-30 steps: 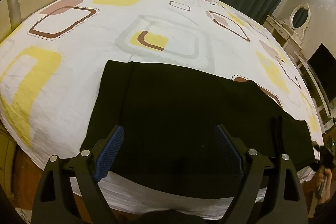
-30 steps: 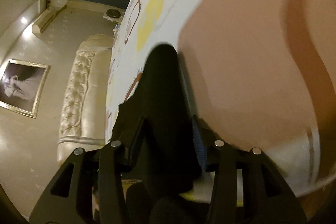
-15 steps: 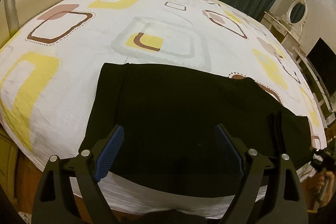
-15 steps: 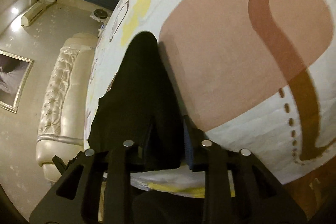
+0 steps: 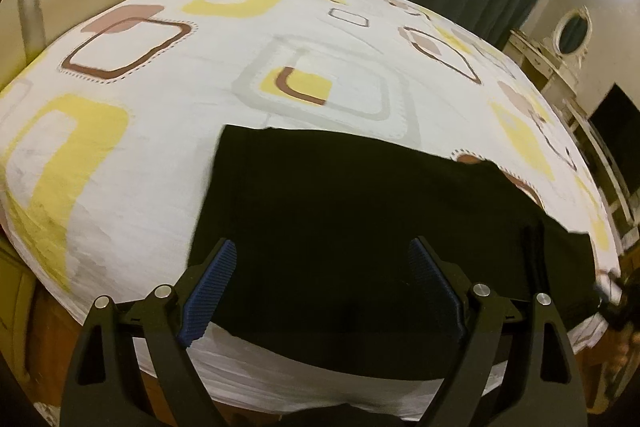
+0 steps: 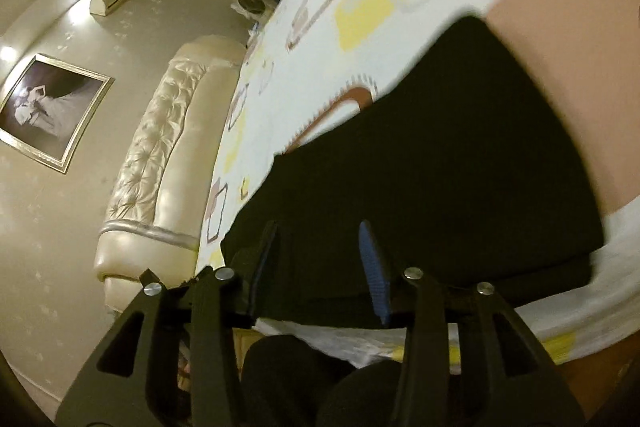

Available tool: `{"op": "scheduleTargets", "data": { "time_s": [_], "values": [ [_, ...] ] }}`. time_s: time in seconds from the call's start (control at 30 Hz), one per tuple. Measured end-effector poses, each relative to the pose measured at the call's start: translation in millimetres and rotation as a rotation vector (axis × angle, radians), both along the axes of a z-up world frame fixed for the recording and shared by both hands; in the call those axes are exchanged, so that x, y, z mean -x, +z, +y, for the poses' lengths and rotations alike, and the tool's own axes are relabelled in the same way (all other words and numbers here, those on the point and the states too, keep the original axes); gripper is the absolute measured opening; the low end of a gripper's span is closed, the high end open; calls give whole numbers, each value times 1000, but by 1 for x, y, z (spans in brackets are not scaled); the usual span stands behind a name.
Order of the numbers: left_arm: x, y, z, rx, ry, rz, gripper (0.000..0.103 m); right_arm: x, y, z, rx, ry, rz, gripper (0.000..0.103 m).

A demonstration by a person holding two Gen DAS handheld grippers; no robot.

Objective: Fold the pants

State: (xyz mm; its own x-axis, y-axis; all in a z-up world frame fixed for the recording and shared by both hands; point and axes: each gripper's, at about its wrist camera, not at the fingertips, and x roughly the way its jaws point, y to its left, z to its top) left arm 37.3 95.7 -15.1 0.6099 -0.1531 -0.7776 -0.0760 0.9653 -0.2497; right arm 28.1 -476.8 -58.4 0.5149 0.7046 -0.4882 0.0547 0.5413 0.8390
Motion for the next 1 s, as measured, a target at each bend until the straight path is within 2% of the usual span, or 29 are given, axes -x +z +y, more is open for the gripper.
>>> {"op": "scheduleTargets", "data": {
  "time_s": [0.1,0.23,0.33,0.47,0.57,0.7,0.77,0.8,0.83,0.9,1.0],
  "values": [
    [-3,-1,19,29,43,7,87,-3,-22,3,57,6,81,42],
    [-7,-2,46,65,61,17,87,-7,-24,4,48,3,77,44],
    [-12,-8,70,132,50,40,87,2,-23,5,66,14,60,51],
    [-17,-27,105,278,41,98,87,4,-21,7,69,32,43,61],
    [-20,-40,109,344,-9,129,85,7,-20,6,65,39,31,66],
    [-30,-50,98,334,-80,135,85,3,-19,16,55,40,14,76],
    [-35,-51,96,355,-97,131,85,3,-18,18,59,42,7,79],
    [-37,-52,95,383,-113,128,83,3,-18,20,63,42,5,81],
    [-39,-53,94,408,-126,128,71,3,-17,19,64,42,3,81],
    [-45,-61,90,470,-146,161,62,3,-16,21,66,39,0,83],
    [-48,-66,86,495,-144,149,61,3,-16,22,70,42,-6,84]
  ]
}}
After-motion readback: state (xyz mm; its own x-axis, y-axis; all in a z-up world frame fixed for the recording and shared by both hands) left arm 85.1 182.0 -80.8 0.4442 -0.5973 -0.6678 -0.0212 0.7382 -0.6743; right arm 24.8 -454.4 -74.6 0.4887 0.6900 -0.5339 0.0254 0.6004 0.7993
